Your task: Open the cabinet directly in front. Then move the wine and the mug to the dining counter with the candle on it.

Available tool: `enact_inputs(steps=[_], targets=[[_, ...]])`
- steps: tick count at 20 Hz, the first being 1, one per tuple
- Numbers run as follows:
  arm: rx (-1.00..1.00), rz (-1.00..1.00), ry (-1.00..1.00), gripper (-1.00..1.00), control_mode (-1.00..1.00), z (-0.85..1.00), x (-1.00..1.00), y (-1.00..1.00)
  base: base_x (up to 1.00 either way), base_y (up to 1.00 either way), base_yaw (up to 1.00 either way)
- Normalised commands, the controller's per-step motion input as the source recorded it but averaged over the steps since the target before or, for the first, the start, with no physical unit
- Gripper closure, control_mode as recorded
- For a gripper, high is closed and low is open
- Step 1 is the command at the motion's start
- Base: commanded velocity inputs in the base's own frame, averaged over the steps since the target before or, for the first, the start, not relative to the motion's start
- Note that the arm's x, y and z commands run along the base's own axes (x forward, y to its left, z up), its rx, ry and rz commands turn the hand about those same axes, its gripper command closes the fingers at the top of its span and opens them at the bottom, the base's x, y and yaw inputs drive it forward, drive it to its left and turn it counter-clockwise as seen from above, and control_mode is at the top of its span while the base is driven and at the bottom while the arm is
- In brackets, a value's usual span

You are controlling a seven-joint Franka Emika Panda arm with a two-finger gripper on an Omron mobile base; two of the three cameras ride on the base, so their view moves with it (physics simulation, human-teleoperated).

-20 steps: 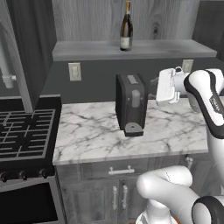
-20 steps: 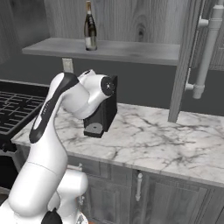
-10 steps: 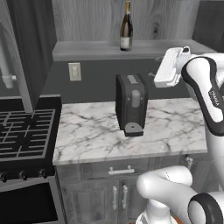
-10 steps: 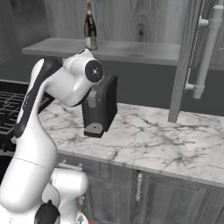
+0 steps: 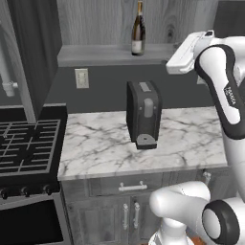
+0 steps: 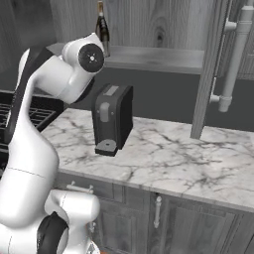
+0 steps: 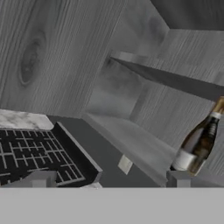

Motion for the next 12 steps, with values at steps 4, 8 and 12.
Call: enact_inputs(steps=[4, 8, 12], targets=[[0.05, 0.00, 0.02, -1.00, -1.00, 0.09, 0.03, -0.04, 0.00, 0.00, 0.00], [0.26, -0.04, 0.10, -1.00, -1.00, 0.24, 0.06, -0.25, 0.00, 0.00, 0.00], [0.37, -0.10, 0.08, -1.00, -1.00, 0.13, 0.00, -0.29, 0.00, 0.00, 0.00]])
